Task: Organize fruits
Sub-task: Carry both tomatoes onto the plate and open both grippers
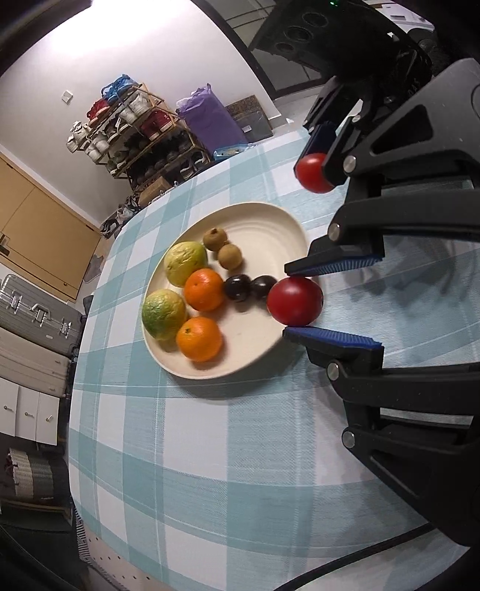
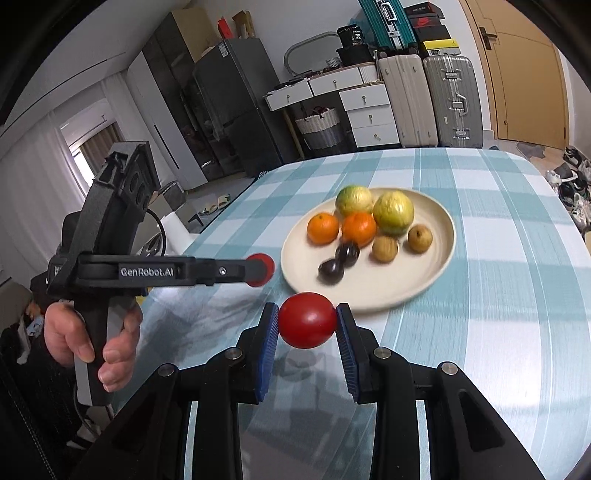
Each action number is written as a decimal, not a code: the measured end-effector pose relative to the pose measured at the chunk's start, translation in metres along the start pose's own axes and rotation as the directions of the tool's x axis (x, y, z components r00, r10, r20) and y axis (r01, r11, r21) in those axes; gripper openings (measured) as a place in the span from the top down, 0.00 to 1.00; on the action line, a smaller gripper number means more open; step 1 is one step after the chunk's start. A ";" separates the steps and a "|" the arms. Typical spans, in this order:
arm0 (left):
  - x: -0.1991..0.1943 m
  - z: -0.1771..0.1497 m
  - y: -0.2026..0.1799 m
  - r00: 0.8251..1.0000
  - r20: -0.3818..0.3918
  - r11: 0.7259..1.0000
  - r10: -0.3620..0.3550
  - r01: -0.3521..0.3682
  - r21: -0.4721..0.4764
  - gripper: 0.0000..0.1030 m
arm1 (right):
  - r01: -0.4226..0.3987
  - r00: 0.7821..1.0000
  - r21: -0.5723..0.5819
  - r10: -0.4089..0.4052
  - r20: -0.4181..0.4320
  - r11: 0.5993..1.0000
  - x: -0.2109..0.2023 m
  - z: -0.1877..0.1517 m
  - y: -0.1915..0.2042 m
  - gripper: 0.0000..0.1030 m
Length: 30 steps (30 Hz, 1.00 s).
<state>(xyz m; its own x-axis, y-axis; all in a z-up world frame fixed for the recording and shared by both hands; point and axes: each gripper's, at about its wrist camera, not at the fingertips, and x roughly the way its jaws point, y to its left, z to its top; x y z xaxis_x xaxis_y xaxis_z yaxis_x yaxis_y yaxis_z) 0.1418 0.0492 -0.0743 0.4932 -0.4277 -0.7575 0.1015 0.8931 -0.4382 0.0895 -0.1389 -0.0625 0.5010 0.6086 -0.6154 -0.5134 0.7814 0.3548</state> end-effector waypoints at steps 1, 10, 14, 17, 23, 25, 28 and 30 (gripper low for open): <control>0.003 0.003 0.001 1.000 0.000 1.000 0.003 -0.003 -0.004 0.76 | 0.002 1.000 0.001 -0.002 0.001 1.000 0.003 0.004 -0.002 0.69; 0.027 0.026 0.001 1.000 -0.022 1.000 0.006 -0.006 -0.006 0.76 | 0.020 1.000 0.032 -0.020 -0.013 0.999 0.031 0.034 -0.025 0.69; 0.035 0.030 0.000 1.000 -0.029 1.000 0.002 -0.002 -0.005 0.76 | 0.020 0.999 0.043 -0.019 -0.027 0.999 0.043 0.040 -0.032 0.69; 0.041 0.033 0.001 0.999 -0.033 1.000 0.000 0.000 -0.008 0.76 | 0.018 0.999 0.050 -0.016 -0.032 0.999 0.050 0.043 -0.035 0.69; 0.046 0.035 0.002 0.999 -0.037 1.000 0.000 -0.001 -0.010 0.76 | 0.020 0.999 0.063 -0.017 -0.039 0.998 0.059 0.047 -0.039 0.69; 0.047 0.036 0.003 0.999 -0.040 1.000 -0.002 0.001 -0.010 0.76 | 0.025 0.999 0.065 -0.022 -0.044 0.998 0.062 0.047 -0.041 0.69; 0.049 0.038 0.003 0.999 -0.038 1.000 -0.006 0.006 -0.014 0.76 | 0.035 0.998 0.068 -0.031 -0.052 0.997 0.065 0.047 -0.043 0.69; 0.048 0.039 0.002 0.999 -0.036 1.000 -0.016 0.015 -0.018 0.76 | 0.038 0.998 0.075 -0.034 -0.056 0.996 0.067 0.047 -0.044 0.69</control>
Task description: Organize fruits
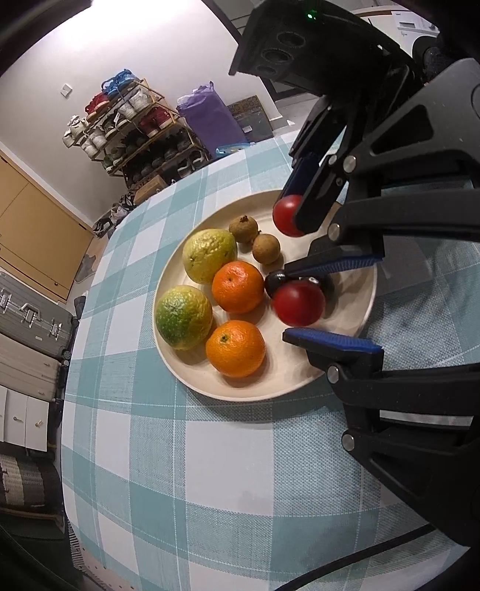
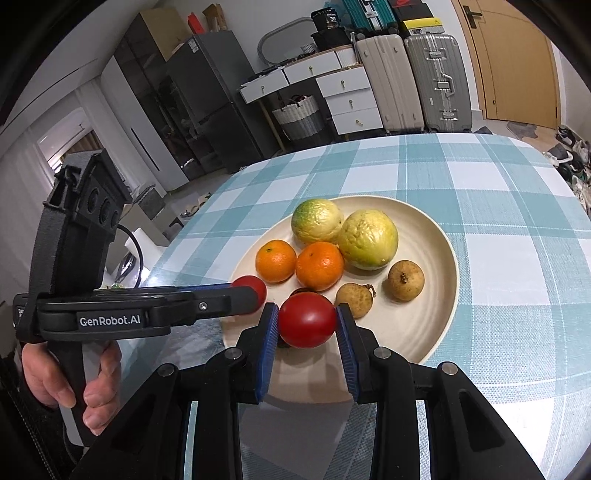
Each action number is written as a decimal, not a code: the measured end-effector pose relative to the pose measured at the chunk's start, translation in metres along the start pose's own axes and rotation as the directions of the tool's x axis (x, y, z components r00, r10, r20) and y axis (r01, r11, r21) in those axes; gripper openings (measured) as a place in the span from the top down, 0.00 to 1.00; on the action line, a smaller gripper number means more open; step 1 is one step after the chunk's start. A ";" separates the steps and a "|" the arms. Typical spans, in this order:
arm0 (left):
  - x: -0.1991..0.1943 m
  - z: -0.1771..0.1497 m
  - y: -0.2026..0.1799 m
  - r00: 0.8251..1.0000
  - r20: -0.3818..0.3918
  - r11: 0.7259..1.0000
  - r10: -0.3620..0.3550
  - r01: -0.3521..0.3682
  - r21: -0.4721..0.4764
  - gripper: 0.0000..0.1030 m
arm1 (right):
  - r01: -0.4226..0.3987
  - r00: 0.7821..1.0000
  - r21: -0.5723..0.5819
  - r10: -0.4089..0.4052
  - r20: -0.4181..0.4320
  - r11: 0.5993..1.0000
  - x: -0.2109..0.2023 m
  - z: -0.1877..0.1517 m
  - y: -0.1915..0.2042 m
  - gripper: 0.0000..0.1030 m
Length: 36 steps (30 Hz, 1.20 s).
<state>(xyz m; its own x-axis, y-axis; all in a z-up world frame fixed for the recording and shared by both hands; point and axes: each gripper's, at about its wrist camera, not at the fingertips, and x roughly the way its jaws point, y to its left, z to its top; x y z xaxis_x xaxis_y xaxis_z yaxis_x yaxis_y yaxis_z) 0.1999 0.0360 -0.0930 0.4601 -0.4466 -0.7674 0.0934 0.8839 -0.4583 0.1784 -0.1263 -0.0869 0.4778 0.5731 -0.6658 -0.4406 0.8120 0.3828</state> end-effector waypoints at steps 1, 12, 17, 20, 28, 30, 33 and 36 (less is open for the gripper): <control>0.001 0.001 0.000 1.000 -0.009 1.000 -0.006 0.006 -0.005 0.74 | 0.002 1.000 0.002 -0.002 0.000 1.000 0.001 0.000 0.000 0.69; -0.019 -0.005 -0.008 1.000 0.024 1.000 0.005 -0.005 0.002 0.56 | 0.009 0.997 -0.014 -0.008 0.075 1.000 -0.022 0.000 0.004 0.50; -0.040 -0.012 -0.014 0.996 0.075 0.999 0.043 -0.044 0.020 0.54 | 0.034 0.990 -0.011 -0.032 0.135 0.999 -0.041 0.002 0.006 0.38; -0.055 -0.017 -0.018 0.991 0.115 0.997 0.063 -0.067 0.031 0.48 | 0.048 0.984 -0.011 -0.045 0.171 0.999 -0.053 0.002 0.010 0.35; -0.092 -0.029 -0.036 0.953 0.249 0.981 0.174 -0.191 0.045 0.23 | 0.071 0.960 -0.024 -0.062 0.273 0.997 -0.086 -0.001 0.025 0.15; -0.100 -0.031 -0.041 0.935 0.284 0.972 0.212 -0.233 0.043 0.21 | 0.054 0.954 -0.027 -0.044 0.297 0.998 -0.094 -0.003 0.028 0.15; -0.111 -0.035 -0.050 0.907 0.330 0.955 0.261 -0.293 0.052 0.19 | 0.063 0.946 -0.038 -0.048 0.321 0.997 -0.103 -0.004 0.033 0.13; -0.122 -0.040 -0.056 0.886 0.367 0.946 0.283 -0.322 0.048 0.13 | 0.074 0.935 -0.045 -0.053 0.351 0.996 -0.113 -0.005 0.038 0.07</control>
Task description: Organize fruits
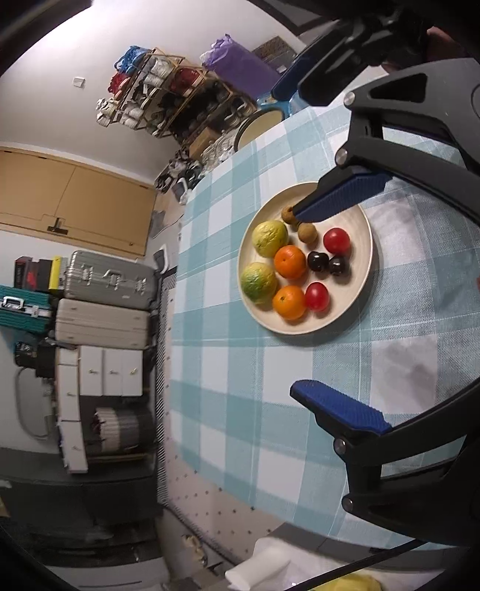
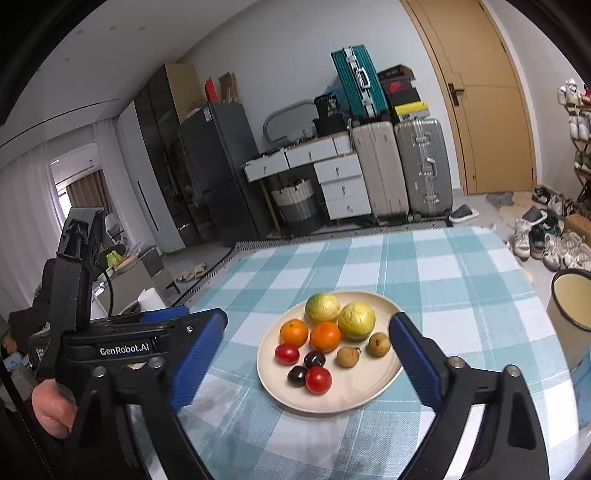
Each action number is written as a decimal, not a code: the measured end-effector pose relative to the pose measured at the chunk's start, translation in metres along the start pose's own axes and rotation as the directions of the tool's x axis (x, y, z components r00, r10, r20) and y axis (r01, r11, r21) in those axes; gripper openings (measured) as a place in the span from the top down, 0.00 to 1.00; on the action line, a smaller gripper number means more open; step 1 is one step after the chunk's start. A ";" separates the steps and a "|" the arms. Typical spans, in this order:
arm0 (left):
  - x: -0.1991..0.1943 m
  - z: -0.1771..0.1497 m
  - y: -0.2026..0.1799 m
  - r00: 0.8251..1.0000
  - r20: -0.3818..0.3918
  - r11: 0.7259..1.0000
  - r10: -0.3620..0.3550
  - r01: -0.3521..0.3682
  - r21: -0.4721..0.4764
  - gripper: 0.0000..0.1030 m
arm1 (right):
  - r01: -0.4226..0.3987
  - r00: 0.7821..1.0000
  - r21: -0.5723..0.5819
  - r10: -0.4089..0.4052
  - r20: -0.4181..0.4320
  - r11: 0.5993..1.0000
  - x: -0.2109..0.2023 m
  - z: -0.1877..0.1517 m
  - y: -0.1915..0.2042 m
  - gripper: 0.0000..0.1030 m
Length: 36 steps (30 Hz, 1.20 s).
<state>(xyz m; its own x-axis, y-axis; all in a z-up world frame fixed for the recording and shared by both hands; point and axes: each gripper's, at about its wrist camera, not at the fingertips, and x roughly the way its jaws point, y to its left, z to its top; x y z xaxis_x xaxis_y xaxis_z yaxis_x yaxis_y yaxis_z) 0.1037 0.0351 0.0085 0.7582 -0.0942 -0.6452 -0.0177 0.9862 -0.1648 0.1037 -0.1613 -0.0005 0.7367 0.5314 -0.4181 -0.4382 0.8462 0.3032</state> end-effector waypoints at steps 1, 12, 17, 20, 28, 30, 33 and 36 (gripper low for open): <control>-0.004 0.000 -0.001 1.000 0.014 1.000 0.008 -0.008 0.003 0.09 | 0.002 1.000 -0.002 -0.002 0.010 1.000 -0.003 0.001 0.001 0.06; -0.047 -0.004 -0.012 0.982 0.150 0.992 0.112 -0.121 0.048 0.01 | 0.027 0.998 -0.032 -0.025 0.059 0.999 -0.026 0.008 0.018 0.00; -0.066 -0.010 -0.012 0.975 0.193 0.992 0.110 -0.120 0.045 0.01 | 0.033 0.997 -0.061 -0.029 0.073 0.998 -0.035 0.008 0.028 0.00; -0.076 -0.015 -0.014 0.970 0.218 0.991 0.105 -0.119 0.054 0.01 | 0.042 0.995 -0.079 -0.034 0.096 0.996 -0.042 0.006 0.033 0.00; -0.099 -0.030 -0.013 0.945 0.295 0.985 0.139 -0.162 0.055 0.01 | 0.061 0.988 -0.097 -0.046 0.149 0.993 -0.058 -0.003 0.038 0.00; -0.102 -0.033 -0.011 0.942 0.304 0.985 0.141 -0.164 0.051 0.01 | 0.066 0.985 -0.106 -0.048 0.163 0.992 -0.060 -0.005 0.039 0.00; -0.105 -0.038 -0.009 0.940 0.310 0.985 0.141 -0.164 0.049 0.01 | 0.092 0.980 -0.124 -0.068 0.189 0.988 -0.065 -0.011 0.038 0.00; -0.109 -0.044 -0.005 0.936 0.322 0.986 0.143 -0.162 0.035 0.01 | 0.120 0.972 -0.124 -0.091 0.215 0.985 -0.070 -0.016 0.036 0.00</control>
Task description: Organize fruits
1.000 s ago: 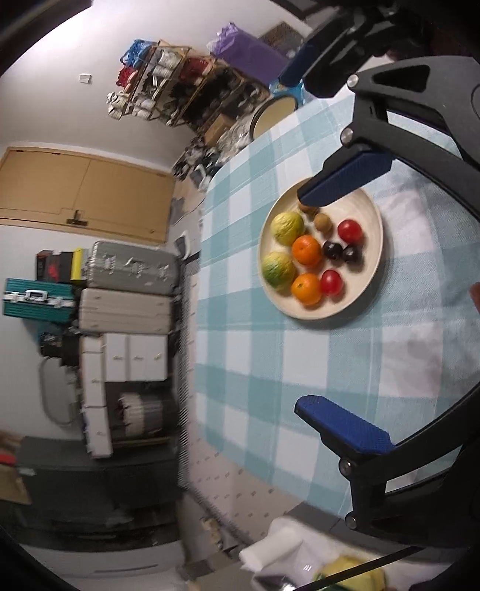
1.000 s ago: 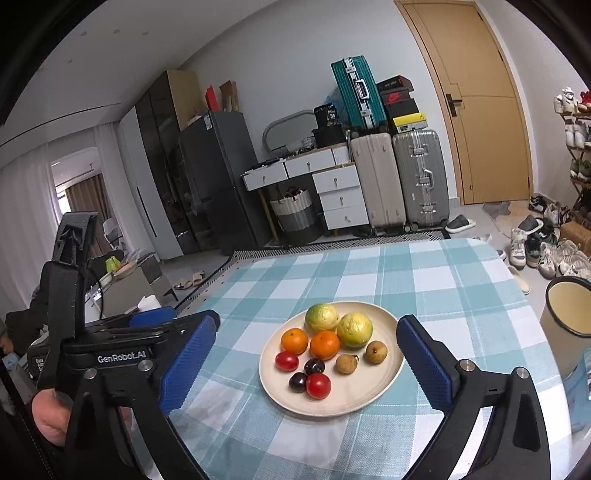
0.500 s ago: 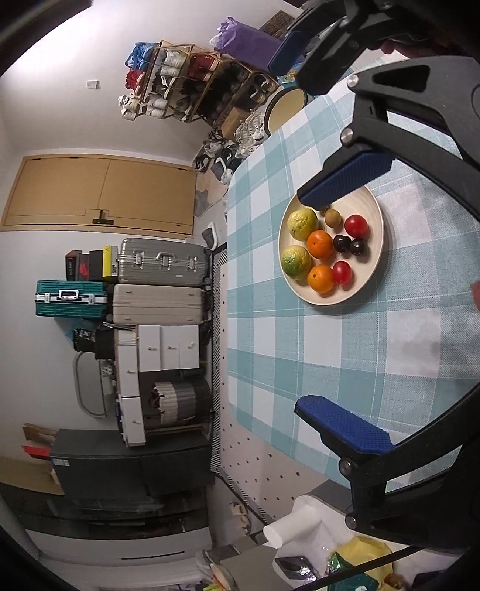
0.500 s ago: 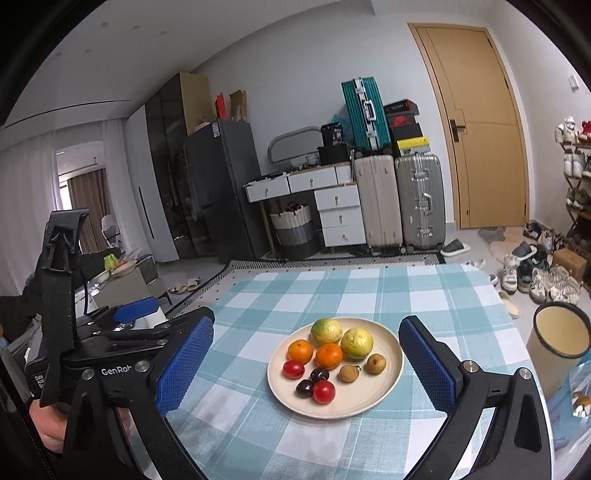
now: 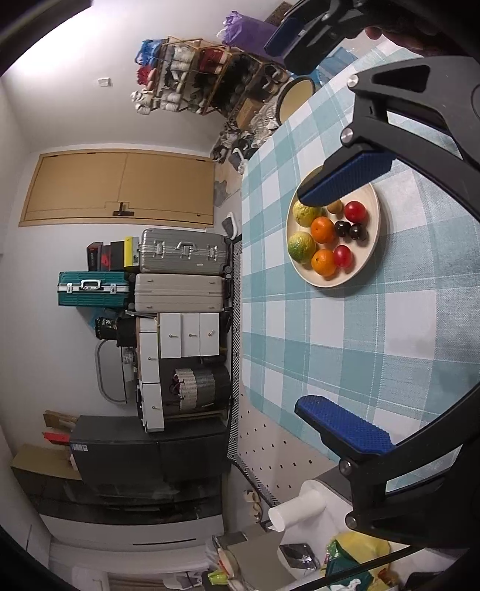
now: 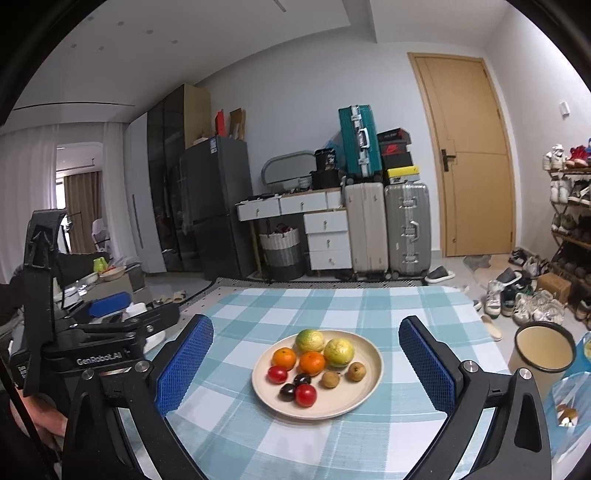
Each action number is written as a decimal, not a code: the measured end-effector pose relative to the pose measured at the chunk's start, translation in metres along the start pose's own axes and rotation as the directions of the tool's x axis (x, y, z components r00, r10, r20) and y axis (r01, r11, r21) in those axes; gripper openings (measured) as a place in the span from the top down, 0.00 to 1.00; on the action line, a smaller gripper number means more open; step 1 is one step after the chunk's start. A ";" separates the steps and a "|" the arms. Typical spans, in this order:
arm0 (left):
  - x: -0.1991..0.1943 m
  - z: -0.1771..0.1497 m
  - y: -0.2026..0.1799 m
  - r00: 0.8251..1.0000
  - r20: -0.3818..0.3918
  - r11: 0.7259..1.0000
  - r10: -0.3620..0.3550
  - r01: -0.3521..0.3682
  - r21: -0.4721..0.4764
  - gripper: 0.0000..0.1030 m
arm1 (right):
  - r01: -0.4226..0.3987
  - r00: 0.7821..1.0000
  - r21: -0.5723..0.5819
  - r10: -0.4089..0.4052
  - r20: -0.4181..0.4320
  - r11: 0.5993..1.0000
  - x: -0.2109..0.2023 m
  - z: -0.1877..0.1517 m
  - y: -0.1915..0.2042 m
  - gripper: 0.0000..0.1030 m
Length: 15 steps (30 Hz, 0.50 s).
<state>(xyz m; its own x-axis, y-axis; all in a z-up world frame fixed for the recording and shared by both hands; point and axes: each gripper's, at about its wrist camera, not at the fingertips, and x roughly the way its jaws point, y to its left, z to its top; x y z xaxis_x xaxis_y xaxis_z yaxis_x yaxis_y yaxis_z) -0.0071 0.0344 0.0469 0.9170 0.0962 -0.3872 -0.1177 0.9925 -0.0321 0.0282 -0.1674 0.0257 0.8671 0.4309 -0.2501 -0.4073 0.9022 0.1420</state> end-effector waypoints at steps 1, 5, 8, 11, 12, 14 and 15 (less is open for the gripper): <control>-0.003 -0.002 0.002 1.000 0.014 1.000 0.001 -0.001 -0.005 0.01 | 0.006 1.000 -0.003 -0.006 0.011 1.000 -0.002 -0.002 -0.001 0.00; -0.007 -0.012 0.005 0.999 0.048 1.000 0.020 -0.020 0.007 0.01 | 0.021 0.999 -0.027 -0.020 0.027 0.999 -0.006 -0.008 -0.001 0.00; -0.007 -0.019 0.006 0.997 0.067 0.999 0.029 -0.030 0.015 0.01 | 0.030 0.999 -0.048 -0.029 0.021 0.998 -0.007 -0.014 -0.001 0.00; -0.005 -0.026 0.008 0.996 0.079 0.999 0.049 -0.051 0.015 0.01 | 0.032 0.999 -0.063 -0.031 0.023 0.997 -0.009 -0.019 -0.001 0.00; -0.004 -0.029 0.009 0.996 0.079 0.999 0.048 -0.050 0.017 0.01 | 0.034 0.999 -0.071 -0.033 0.024 0.997 -0.009 -0.021 -0.001 0.00; -0.002 -0.031 0.009 0.995 0.076 0.998 0.058 -0.060 0.015 0.01 | 0.038 0.999 -0.088 -0.036 0.024 0.995 -0.010 -0.025 0.000 0.00; -0.001 -0.033 0.010 0.995 0.079 0.998 0.057 -0.058 0.015 0.01 | 0.039 0.999 -0.094 -0.037 0.024 0.995 -0.009 -0.027 0.001 0.00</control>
<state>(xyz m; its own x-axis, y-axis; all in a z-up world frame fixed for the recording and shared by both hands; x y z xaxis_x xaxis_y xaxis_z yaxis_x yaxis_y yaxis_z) -0.0216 0.0413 0.0165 0.9359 0.1582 -0.3147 -0.1652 0.9862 0.0045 0.0121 -0.1696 0.0019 0.8881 0.3967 -0.2321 -0.3984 0.9163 0.0418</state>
